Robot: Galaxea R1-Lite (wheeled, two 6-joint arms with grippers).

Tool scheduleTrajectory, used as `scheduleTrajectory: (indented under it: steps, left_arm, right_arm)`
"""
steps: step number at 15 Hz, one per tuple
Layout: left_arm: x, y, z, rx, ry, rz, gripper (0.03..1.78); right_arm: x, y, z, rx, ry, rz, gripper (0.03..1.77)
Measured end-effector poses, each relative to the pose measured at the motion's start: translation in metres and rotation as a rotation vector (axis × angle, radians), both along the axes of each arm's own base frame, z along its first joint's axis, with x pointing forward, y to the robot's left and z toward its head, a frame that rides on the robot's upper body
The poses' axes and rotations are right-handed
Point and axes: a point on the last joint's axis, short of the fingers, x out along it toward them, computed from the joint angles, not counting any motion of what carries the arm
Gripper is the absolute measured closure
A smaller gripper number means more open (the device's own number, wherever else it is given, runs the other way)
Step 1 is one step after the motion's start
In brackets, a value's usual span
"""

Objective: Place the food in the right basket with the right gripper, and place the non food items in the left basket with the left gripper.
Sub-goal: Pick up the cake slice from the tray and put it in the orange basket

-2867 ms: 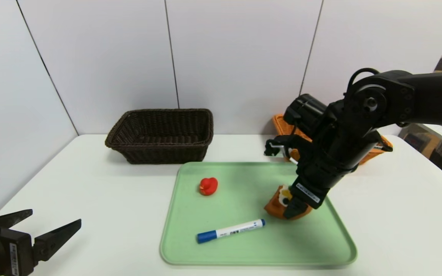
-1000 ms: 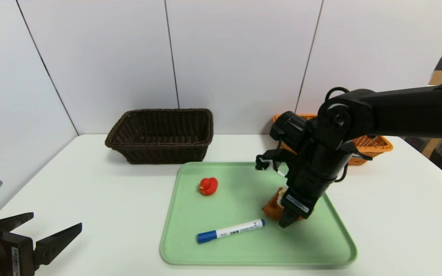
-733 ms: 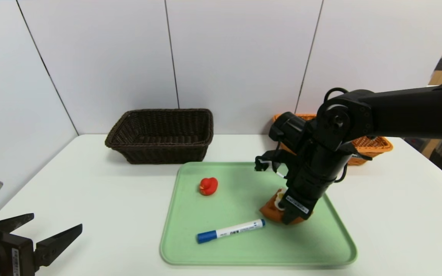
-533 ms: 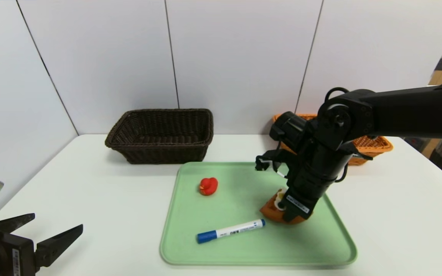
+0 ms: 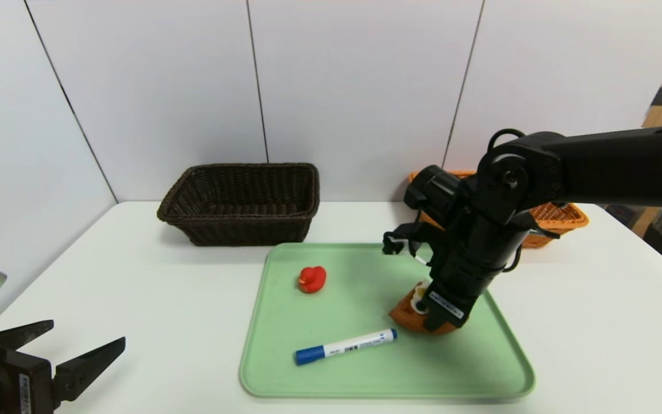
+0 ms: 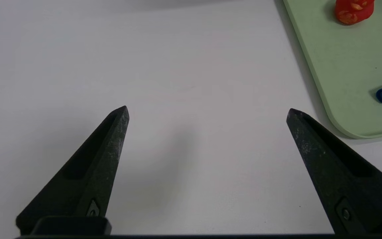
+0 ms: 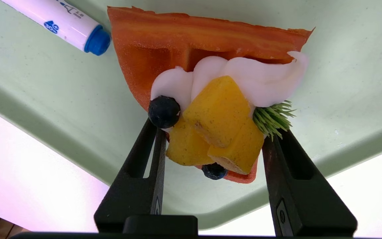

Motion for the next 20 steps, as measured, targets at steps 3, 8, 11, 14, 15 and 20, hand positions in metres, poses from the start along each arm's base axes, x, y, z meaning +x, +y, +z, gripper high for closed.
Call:
scheduleTrajectory:
  steps: [3,8,11,14,15,20]
  left_arm:
    - [0.000,0.000,0.000,0.000,0.003,0.000,0.12]
    - [0.001,0.000,-0.001,0.000,0.006,0.000,0.12]
    - [0.001,0.000,-0.001,0.000,0.007,0.001,0.12]
    - [0.000,0.000,-0.001,-0.001,0.008,0.001,0.12]
    - [0.000,0.000,-0.002,-0.001,0.009,0.001,0.12]
    - [0.000,0.000,-0.001,0.000,0.007,0.001,0.12]
  right_arm:
    - [0.000,0.000,0.004,0.015,-0.020,-0.002,0.96]
    - [-0.006,-0.003,0.021,0.052,-0.087,-0.028,0.96]
    - [-0.008,-0.005,0.028,0.085,-0.171,-0.068,0.96]
    - [-0.013,-0.010,0.034,0.107,-0.268,-0.094,0.96]
    - [-0.016,-0.012,0.037,0.113,-0.290,-0.099,0.96]
    - [-0.035,-0.028,0.057,0.129,-0.351,-0.121,0.96]
